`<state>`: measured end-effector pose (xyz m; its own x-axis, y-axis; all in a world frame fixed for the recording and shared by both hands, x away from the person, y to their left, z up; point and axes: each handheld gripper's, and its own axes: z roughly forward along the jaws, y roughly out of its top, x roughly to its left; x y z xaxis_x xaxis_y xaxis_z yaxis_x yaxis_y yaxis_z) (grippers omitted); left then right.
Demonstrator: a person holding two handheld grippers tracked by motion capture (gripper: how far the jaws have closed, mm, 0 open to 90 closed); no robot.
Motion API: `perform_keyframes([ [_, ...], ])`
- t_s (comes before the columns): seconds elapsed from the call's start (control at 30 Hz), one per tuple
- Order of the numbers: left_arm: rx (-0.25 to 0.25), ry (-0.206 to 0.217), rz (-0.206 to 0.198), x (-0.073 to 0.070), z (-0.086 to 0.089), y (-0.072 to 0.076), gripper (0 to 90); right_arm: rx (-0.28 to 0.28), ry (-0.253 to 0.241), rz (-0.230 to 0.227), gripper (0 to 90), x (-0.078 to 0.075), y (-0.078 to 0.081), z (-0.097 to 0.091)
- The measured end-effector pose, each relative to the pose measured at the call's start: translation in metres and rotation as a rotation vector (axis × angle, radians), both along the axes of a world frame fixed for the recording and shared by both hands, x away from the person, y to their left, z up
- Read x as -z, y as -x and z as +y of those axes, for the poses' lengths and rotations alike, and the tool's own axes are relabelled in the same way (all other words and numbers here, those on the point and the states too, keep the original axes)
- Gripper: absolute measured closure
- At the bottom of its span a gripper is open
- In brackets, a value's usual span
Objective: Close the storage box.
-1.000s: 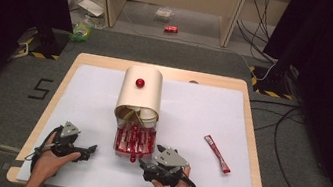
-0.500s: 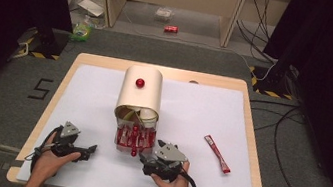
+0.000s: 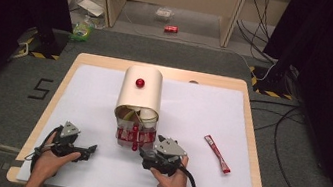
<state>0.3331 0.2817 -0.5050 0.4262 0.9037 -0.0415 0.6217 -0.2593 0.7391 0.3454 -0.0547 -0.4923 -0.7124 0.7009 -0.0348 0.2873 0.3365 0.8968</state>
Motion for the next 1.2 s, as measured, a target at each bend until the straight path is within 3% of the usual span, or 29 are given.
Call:
perform_keyframes([
  [1.2,0.0,0.0,0.0,0.0,0.0,0.0,7.5,0.03,-0.016,-0.006,21.0,-0.005,-0.018,0.001],
])
